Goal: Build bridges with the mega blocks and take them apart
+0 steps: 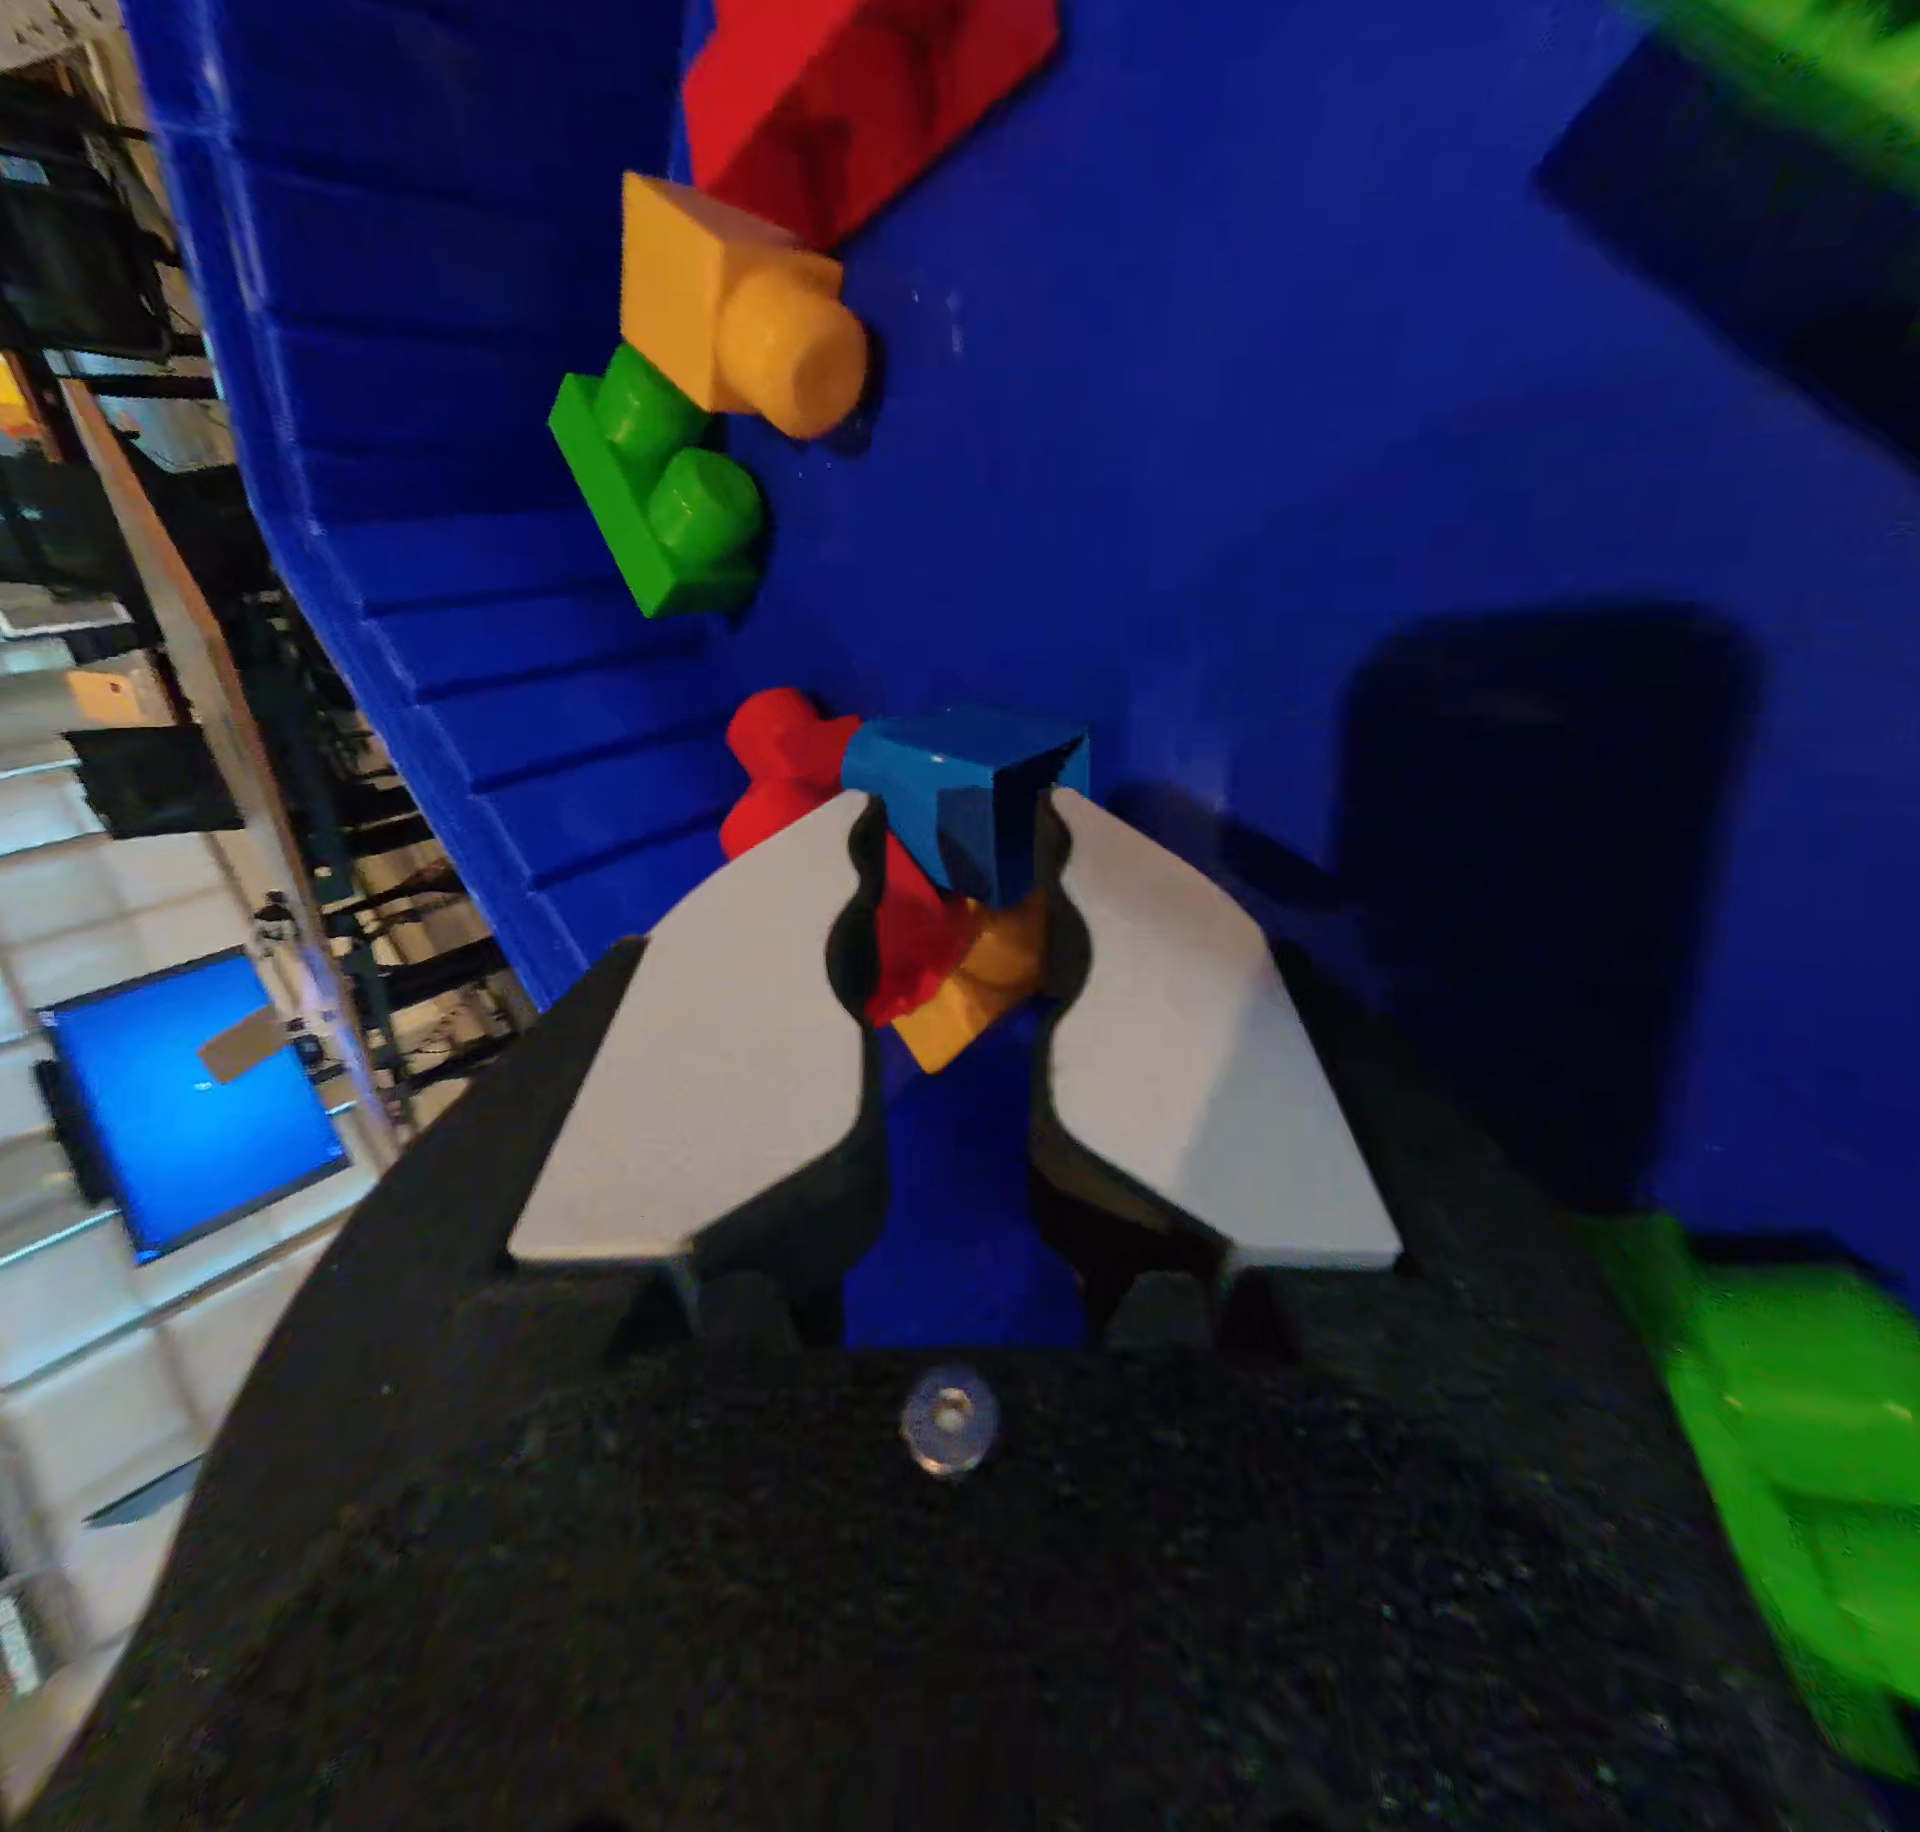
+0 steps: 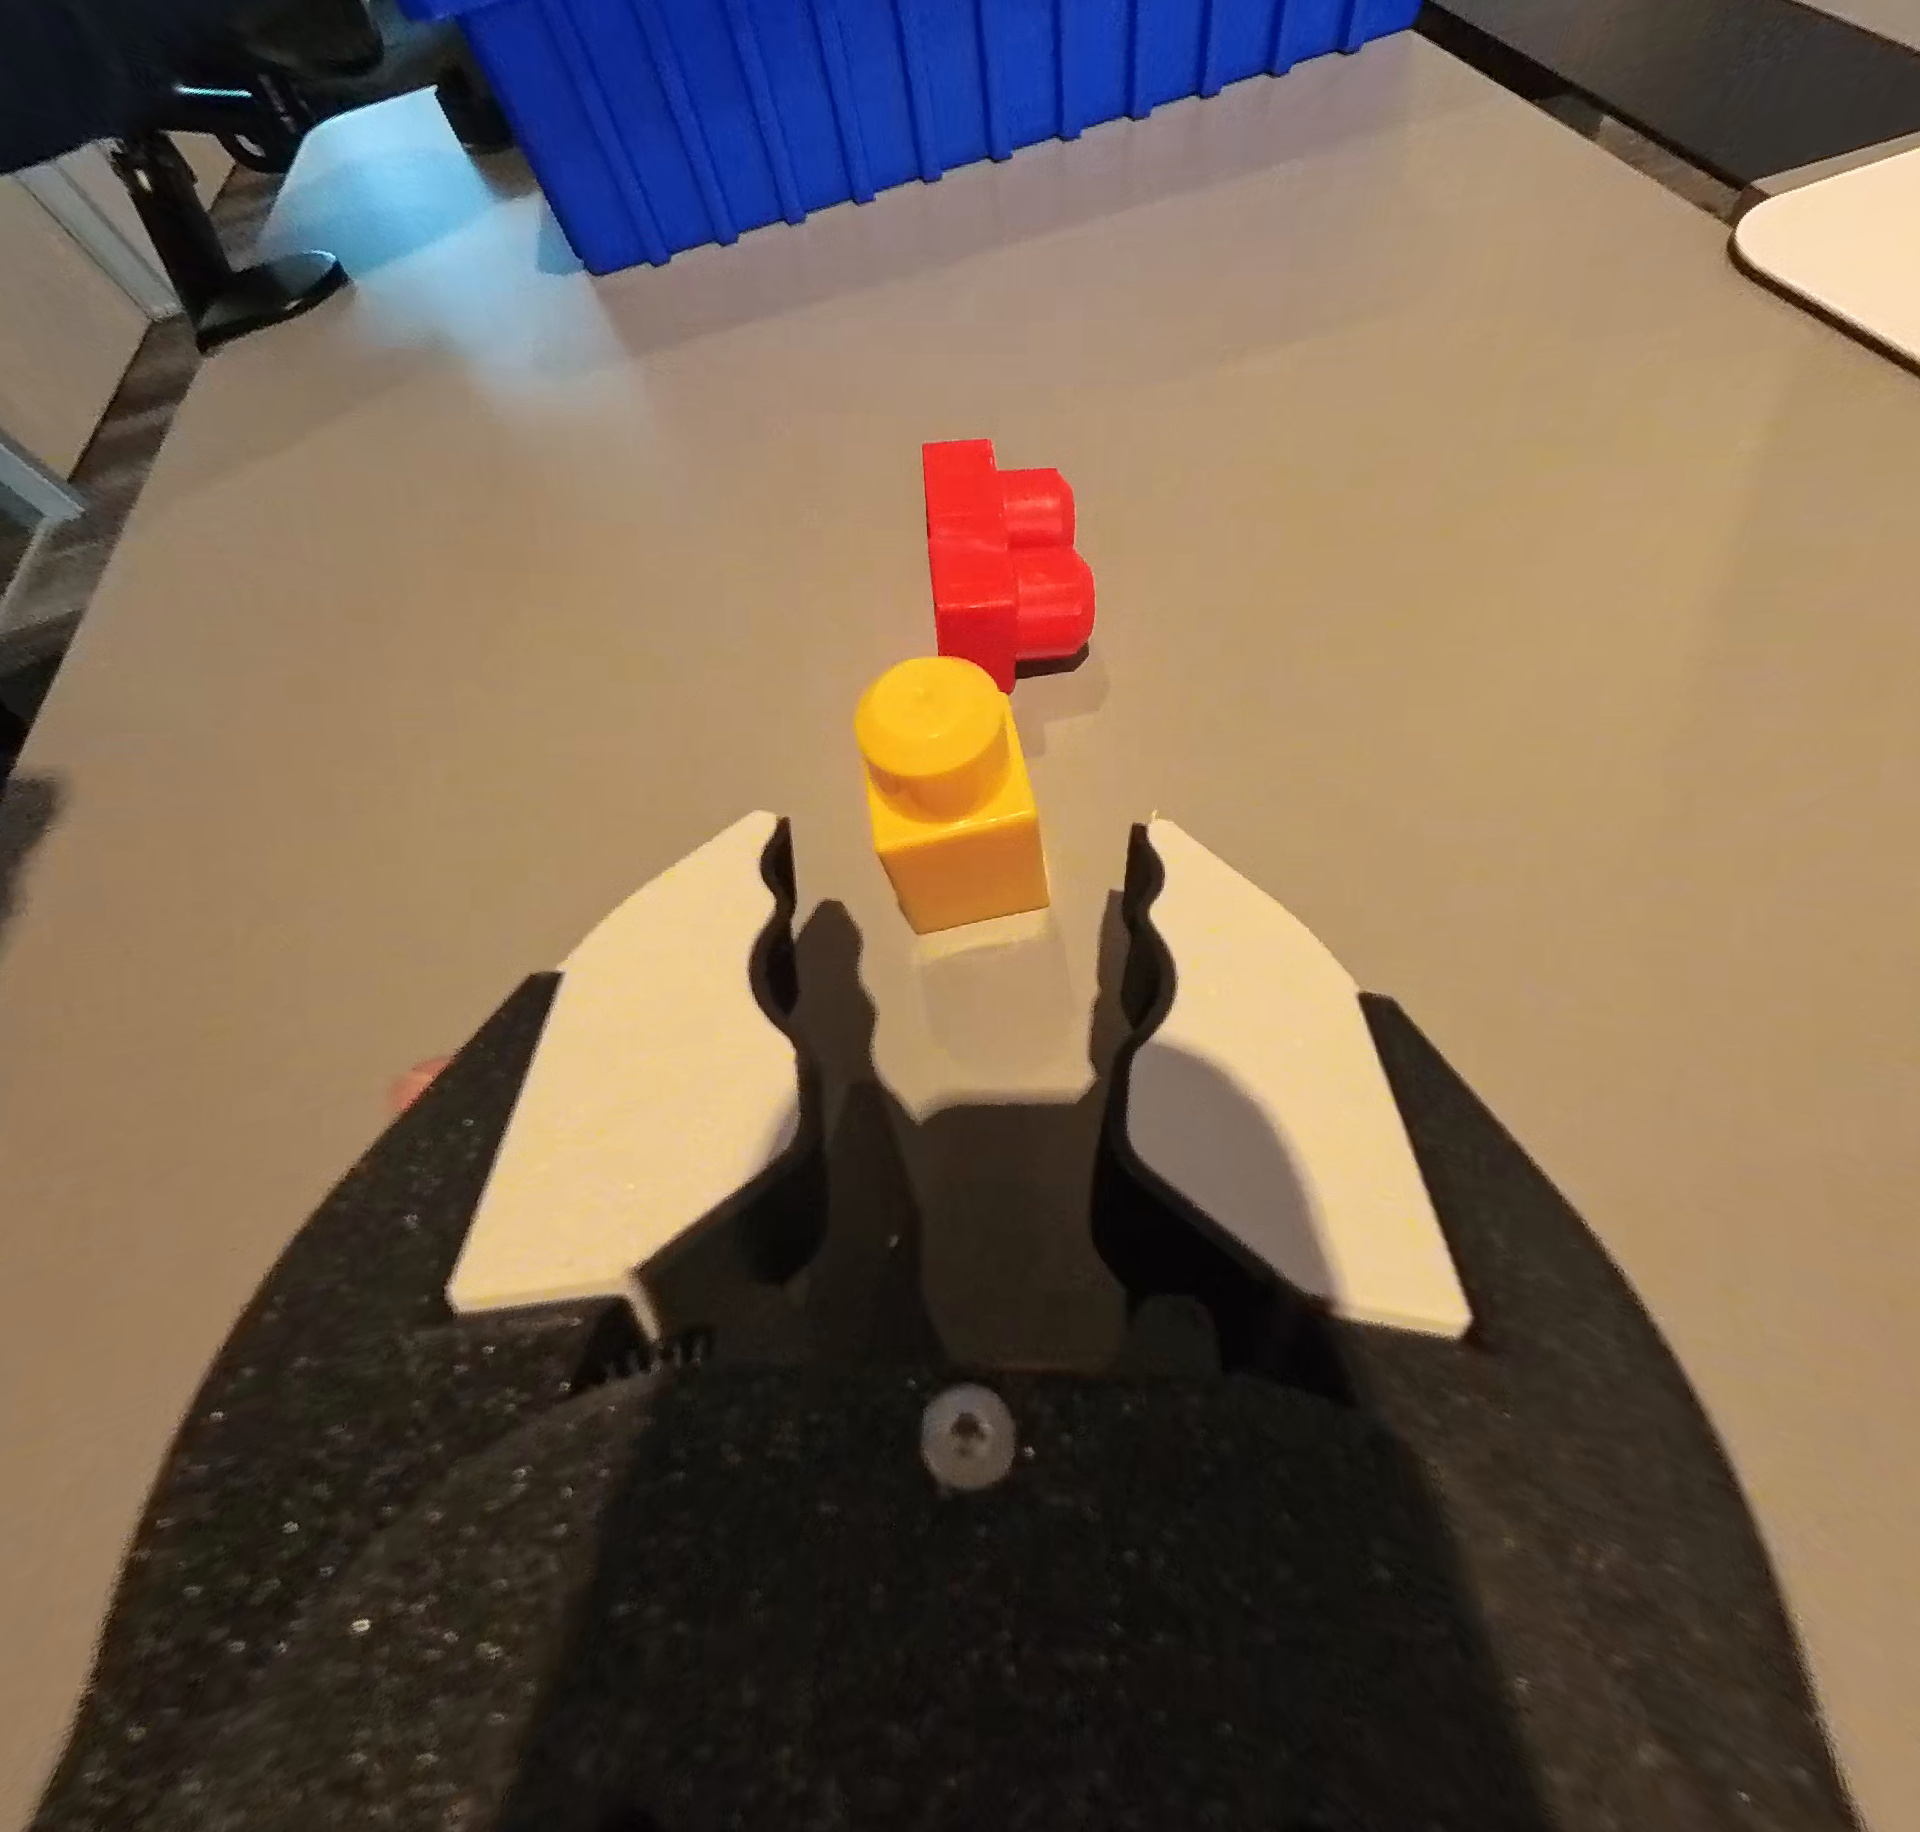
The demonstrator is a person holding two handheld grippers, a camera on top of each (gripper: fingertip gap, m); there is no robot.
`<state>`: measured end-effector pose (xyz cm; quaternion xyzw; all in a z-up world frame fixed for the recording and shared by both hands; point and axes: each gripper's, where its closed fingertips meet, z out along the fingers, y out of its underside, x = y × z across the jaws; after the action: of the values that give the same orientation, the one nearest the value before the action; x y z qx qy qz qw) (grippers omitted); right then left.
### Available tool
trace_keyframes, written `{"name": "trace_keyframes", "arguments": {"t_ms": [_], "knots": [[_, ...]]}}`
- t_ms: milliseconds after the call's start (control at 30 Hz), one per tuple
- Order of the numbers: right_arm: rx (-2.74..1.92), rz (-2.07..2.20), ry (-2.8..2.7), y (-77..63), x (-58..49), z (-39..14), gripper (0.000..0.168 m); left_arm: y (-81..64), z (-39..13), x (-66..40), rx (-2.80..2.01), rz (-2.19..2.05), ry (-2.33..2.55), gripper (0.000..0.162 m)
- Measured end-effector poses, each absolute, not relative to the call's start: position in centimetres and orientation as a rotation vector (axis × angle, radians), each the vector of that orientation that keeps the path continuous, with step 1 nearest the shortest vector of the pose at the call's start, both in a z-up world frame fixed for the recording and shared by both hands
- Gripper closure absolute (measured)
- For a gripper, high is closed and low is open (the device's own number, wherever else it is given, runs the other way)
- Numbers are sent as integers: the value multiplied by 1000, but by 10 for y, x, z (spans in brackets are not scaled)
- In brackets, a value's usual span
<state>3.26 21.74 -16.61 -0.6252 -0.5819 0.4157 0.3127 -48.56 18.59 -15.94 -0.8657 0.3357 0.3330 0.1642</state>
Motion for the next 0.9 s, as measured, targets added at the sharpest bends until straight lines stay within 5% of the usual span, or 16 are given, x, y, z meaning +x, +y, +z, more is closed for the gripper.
{"name": "trace_keyframes", "arguments": {"t_ms": [200,367,500,900], "knots": [[-1652,1141,-1527,217,33,-164,107,190,-181,-515,-2485,1139,1069,137],[-1653,1143,-1534,216,33,-165,107,200,-164,-525,-2383,1331,1106,158],[-1648,1134,-1537,216,33,-165,108,203,-156,-512,-2341,1258,1059,159],[-1629,1320,-1390,216,33,-135,106,195,3,-256,-1550,530,726,160]]}}
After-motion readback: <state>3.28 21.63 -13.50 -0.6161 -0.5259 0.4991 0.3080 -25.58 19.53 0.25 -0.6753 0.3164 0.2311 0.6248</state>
